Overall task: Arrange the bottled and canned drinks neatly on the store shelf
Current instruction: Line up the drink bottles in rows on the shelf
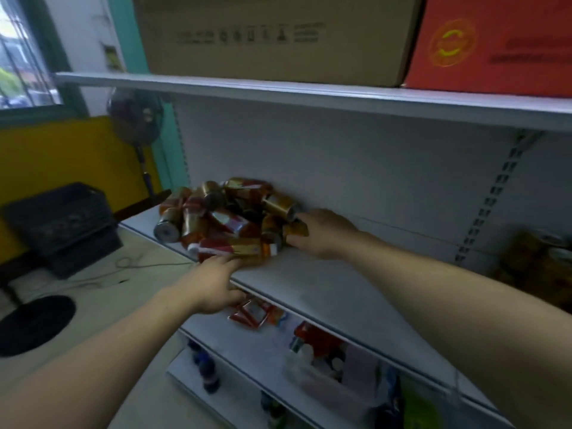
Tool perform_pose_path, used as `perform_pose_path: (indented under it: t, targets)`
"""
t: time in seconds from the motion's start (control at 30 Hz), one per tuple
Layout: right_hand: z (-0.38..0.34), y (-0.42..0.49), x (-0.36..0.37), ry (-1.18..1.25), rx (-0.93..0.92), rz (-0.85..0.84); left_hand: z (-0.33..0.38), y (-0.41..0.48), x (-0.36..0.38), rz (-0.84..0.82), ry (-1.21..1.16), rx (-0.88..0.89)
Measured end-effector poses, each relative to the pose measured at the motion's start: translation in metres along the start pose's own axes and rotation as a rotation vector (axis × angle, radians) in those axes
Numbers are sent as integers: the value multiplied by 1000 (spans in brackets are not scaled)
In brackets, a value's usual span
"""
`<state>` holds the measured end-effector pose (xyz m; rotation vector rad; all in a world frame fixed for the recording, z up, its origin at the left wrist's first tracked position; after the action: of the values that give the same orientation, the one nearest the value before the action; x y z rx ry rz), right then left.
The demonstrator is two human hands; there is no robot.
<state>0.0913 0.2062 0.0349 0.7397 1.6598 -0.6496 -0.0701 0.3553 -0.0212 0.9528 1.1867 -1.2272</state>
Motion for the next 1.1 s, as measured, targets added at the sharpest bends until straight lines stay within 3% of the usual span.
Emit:
perform_pose_path:
  t: [0.2,0.37,0.53,0.67,0.9,1.1]
  targets:
    - [-50,59,41,-72,-95,-50,-72,11,-2,51,-46,-153]
    - [-67,101,87,-70,-157,-144,-125,45,-13,222,-339,-348]
    - [-57,114,119,-197,-186,-123,-184,89,8,232,-599,-495]
    - [-51,112,118,-138,-187,-111,-189,106,19,203,-650,-589]
    - [-56,97,106,-40,-89,-112,-209,109,21,201,-618,-485]
    - [-66,77,96,81,84,-81,-216,90,15,303,-648,-350]
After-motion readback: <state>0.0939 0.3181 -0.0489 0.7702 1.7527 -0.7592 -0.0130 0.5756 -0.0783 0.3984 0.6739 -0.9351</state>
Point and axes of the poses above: each hand's wrist, its own y-axis towards the middle knuckle, its own x-axis out of the palm, z = x × y, the point moved 3 cm from there along y, towards the middle knuckle, and after that the axes turned 10 degrees about x, right-handed, at the moved point
